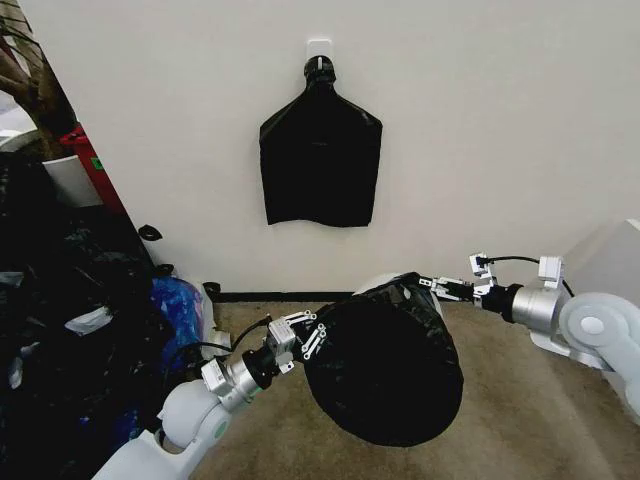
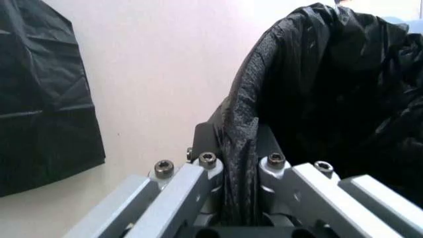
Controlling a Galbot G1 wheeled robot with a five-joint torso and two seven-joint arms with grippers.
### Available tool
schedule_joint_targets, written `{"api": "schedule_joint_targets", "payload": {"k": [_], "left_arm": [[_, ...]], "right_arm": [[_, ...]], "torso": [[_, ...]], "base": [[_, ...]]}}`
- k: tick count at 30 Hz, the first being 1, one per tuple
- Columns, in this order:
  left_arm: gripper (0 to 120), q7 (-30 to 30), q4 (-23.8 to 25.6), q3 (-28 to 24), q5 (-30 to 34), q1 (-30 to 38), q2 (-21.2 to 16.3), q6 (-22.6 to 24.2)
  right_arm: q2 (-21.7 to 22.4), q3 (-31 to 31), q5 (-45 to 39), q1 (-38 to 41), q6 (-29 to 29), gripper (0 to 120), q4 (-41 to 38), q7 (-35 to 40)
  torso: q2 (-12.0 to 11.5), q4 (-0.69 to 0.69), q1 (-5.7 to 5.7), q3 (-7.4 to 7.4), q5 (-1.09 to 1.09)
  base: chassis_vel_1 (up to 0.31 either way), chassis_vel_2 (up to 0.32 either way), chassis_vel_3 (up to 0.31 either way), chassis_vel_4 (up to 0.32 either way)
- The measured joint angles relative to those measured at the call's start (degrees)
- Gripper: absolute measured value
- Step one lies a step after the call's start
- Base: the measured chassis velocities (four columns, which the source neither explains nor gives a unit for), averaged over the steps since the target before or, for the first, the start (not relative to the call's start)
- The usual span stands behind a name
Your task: Place the garbage bag over the trash bin.
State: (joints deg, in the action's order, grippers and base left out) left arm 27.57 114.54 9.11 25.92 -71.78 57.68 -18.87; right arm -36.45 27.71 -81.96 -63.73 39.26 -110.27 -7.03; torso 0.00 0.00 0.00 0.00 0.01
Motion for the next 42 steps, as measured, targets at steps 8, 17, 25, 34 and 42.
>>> {"api": "schedule_joint_targets", "payload": {"k": [8, 17, 25, 34, 42], "left_arm": [[4, -0.5, -0.6, -0.2, 1.3, 0.1, 0.3, 0.7], [4, -1.2, -4.1, -0.5, 3.5, 0.9, 1.6, 1.5], [4, -10.7, -8.5, -0.6, 15.8, 1.8, 3.4, 6.1], [4, -23.4, -9.2, 0.0, 30.3, 1.7, 5.0, 10.7], [4, -34.4, -7.9, -1.5, 42.3, 3.7, 7.3, 15.8]], "right_arm": [[0.0, 0.7, -0.1, 0.0, -0.6, 100, -1.7, 0.5], [1.0, 3.1, -3.8, -1.3, -0.4, 100, -5.5, 3.8], [-1.5, 7.6, -7.4, -3.0, -2.0, 100, -9.3, 10.0], [-12.1, 17.8, -10.4, -13.2, -3.7, 100, -15.6, 16.0], [-26.6, 17.2, 2.3, -26.3, -7.1, 100, -21.4, 10.6]], "torso": [[0.0, 0.0, 0.0, 0.0, -0.01], [0.0, 0.0, 0.0, 0.0, -0.01], [0.0, 0.01, 0.0, 0.0, -0.02], [0.0, 0.0, 0.0, 0.0, 0.0], [0.0, -0.01, 0.0, -0.01, -0.01]], "base": [[0.0, 0.0, 0.0, 0.0], [0.0, 0.0, 0.0, 0.0], [0.0, 0.0, 0.0, 0.0], [0.0, 0.0, 0.0, 0.0], [0.0, 0.0, 0.0, 0.0]]}}
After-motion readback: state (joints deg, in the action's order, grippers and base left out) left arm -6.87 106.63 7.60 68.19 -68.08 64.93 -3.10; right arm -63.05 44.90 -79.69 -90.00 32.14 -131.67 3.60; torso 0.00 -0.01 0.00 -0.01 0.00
